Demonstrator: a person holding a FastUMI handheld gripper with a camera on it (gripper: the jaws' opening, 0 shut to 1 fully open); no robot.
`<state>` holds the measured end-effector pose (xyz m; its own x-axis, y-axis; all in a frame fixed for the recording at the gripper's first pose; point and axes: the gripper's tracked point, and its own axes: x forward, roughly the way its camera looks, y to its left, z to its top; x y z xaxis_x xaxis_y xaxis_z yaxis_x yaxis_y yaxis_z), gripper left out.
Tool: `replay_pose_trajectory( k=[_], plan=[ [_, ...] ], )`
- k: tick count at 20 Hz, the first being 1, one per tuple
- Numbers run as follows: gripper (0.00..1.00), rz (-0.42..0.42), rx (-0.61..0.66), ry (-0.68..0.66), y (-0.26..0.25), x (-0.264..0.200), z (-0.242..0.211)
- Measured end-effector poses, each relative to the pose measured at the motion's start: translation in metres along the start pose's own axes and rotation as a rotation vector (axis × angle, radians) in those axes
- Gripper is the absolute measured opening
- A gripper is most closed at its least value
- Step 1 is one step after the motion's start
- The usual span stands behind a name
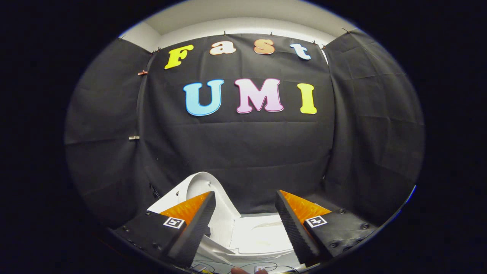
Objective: Open the toilet lid.
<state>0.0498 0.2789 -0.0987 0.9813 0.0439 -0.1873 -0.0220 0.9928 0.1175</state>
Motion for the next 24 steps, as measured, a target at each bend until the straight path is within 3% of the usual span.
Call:
replay_pose_trajectory(
  k=[9, 15, 24],
  plan=[
    [0.99, -0.023, 0.021, -0.048, -0.077, -0.047, 0.046],
    [0.99, -0.044, -0.03, -0.088, -0.115, -0.078, 0.072],
    [0.99, -0.063, -0.009, -0.142, -0.134, -0.088, 0.101]
  ],
)
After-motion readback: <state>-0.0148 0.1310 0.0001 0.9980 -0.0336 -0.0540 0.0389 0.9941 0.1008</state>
